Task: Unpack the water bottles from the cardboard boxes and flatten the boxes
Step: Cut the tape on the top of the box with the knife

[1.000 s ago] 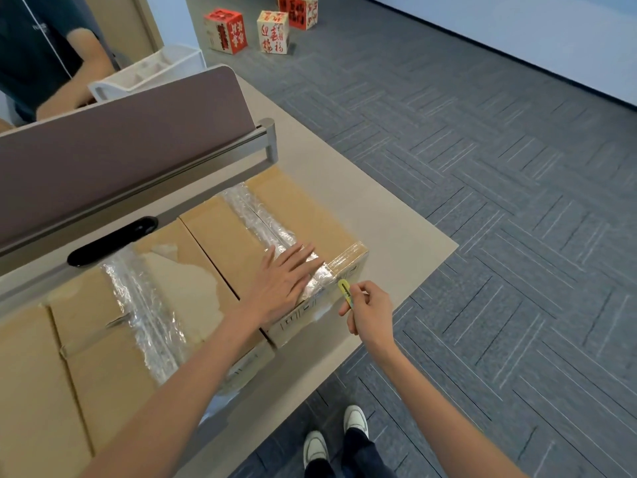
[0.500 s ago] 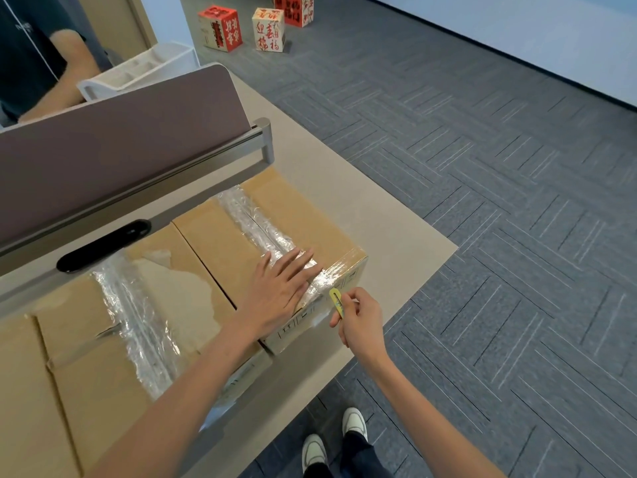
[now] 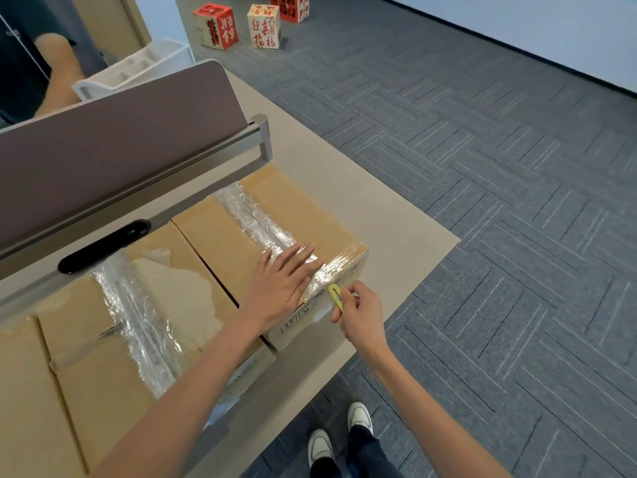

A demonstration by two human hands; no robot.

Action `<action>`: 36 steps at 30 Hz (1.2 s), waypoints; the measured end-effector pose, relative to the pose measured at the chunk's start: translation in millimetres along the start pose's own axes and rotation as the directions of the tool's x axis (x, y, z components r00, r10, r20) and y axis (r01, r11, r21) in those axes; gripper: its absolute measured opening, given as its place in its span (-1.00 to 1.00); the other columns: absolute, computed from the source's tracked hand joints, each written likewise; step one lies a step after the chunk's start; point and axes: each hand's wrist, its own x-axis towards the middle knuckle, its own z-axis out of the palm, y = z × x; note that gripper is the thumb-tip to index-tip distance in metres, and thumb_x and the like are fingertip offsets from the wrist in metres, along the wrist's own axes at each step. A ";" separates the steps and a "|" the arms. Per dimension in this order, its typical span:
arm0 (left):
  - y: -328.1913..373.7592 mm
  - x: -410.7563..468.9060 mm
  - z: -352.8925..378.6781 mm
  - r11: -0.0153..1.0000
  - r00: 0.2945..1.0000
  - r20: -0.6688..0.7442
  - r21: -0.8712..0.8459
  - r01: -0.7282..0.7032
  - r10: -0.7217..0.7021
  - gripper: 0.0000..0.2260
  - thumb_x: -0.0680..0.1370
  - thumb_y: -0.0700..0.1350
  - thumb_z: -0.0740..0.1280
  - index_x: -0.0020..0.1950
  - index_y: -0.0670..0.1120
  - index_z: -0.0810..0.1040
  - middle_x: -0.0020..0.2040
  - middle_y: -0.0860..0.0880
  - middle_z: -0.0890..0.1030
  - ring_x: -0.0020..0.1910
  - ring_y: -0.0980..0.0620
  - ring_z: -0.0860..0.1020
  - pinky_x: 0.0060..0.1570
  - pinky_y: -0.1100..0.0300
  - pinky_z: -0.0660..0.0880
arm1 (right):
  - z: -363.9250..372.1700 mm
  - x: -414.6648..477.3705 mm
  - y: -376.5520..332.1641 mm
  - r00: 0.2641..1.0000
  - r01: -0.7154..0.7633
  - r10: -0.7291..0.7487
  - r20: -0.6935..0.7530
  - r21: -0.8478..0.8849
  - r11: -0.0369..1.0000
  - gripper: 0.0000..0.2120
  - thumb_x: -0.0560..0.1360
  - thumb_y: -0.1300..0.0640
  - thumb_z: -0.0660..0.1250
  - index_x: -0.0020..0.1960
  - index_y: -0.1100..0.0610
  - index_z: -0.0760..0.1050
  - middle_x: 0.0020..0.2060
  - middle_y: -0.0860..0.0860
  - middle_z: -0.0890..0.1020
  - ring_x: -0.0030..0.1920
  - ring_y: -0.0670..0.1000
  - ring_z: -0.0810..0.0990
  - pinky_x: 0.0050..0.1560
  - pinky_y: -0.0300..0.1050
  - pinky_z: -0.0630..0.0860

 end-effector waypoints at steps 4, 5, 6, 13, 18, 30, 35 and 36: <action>-0.5 -0.5 -1.0 1.000 1.000 0.002 -0.023 0.002 -0.002 -0.55 0.67 0.12 -0.17 0.55 0.22 0.18 0.59 0.20 0.06 0.57 0.14 -0.02 0.50 -0.07 -0.13 | 3.0 -7.2 2.8 1.000 0.012 -0.012 -0.001 0.031 0.999 -0.80 0.66 0.24 0.10 -0.09 0.26 0.41 -0.44 0.12 0.54 -0.61 -0.09 0.30 -0.57 -0.24 0.26; -0.9 -0.3 -1.4 1.000 1.000 0.002 -0.030 0.007 -0.007 -0.55 0.66 0.12 -0.16 0.55 0.22 0.19 0.59 0.21 0.06 0.57 0.14 -0.03 0.50 -0.06 -0.13 | 5.5 -10.8 4.0 1.000 0.019 -0.019 0.006 0.032 0.999 -0.79 0.66 0.24 0.10 -0.10 0.25 0.40 -0.44 0.12 0.53 -0.61 -0.10 0.30 -0.57 -0.24 0.26; -1.3 0.4 -1.6 0.999 1.000 0.003 -0.044 0.012 -0.012 -0.54 0.66 0.12 -0.16 0.54 0.22 0.20 0.59 0.21 0.07 0.57 0.15 -0.02 0.50 -0.06 -0.13 | 7.6 -14.3 5.0 1.000 0.025 -0.025 0.010 0.026 0.999 -0.79 0.66 0.24 0.10 -0.11 0.25 0.40 -0.45 0.12 0.53 -0.61 -0.11 0.31 -0.55 -0.26 0.27; -3.2 4.8 -5.8 0.985 1.000 0.013 -0.171 0.024 -0.022 -0.51 0.62 0.15 -0.18 0.52 0.25 0.25 0.56 0.26 0.08 0.56 0.21 -0.03 0.50 -0.01 -0.20 | 7.1 -15.2 7.8 0.999 0.048 -0.049 -0.018 -0.032 0.998 -0.80 0.65 0.22 0.15 -0.11 0.20 0.45 -0.41 0.16 0.58 -0.58 -0.16 0.35 -0.47 -0.23 0.31; -3.3 1.8 -3.8 0.987 1.000 -0.016 -0.161 0.015 -0.017 -0.53 0.64 0.12 -0.15 0.53 0.20 0.23 0.57 0.22 0.12 0.56 0.19 -0.01 0.52 -0.03 -0.17 | 1.5 -17.8 10.9 0.984 0.135 -0.155 -0.088 -0.195 0.971 -0.81 0.63 0.20 0.20 -0.15 0.16 0.47 -0.42 0.16 0.56 -0.49 -0.03 0.41 -0.43 -0.03 0.35; -5.0 -0.6 -17.4 0.862 0.910 -0.231 -0.460 0.210 -0.345 -0.90 0.63 -0.07 0.22 0.11 0.01 0.50 0.13 0.11 0.46 0.14 0.10 0.39 0.18 0.02 0.42 | -3.8 27.4 -48.3 0.973 0.227 -0.233 0.004 -0.230 0.946 -0.83 0.65 0.13 0.16 -0.05 0.15 0.48 -0.41 0.08 0.62 -0.57 -0.17 0.42 -0.41 -0.11 0.43; -16.2 1.0 -32.2 0.823 0.861 -0.266 -0.507 0.257 -0.433 -0.94 0.62 -0.09 0.27 -0.01 -0.02 0.52 0.03 0.12 0.47 0.06 0.12 0.39 0.14 0.10 0.38 | 18.8 60.3 -70.0 0.964 0.265 -0.257 0.067 -0.230 0.936 -0.82 0.64 0.15 0.17 -0.11 0.13 0.45 -0.43 0.08 0.61 -0.59 -0.15 0.43 -0.40 -0.11 0.45; -19.6 4.1 -33.6 0.814 0.849 -0.270 -0.513 0.273 -0.455 -0.94 0.62 -0.09 0.28 -0.03 -0.03 0.52 0.00 0.12 0.47 0.04 0.12 0.39 0.12 0.11 0.38 | 23.9 69.5 -73.3 0.963 0.268 -0.254 0.089 -0.235 0.934 -0.81 0.64 0.14 0.16 -0.13 0.13 0.45 -0.44 0.08 0.61 -0.59 -0.11 0.43 -0.39 -0.09 0.45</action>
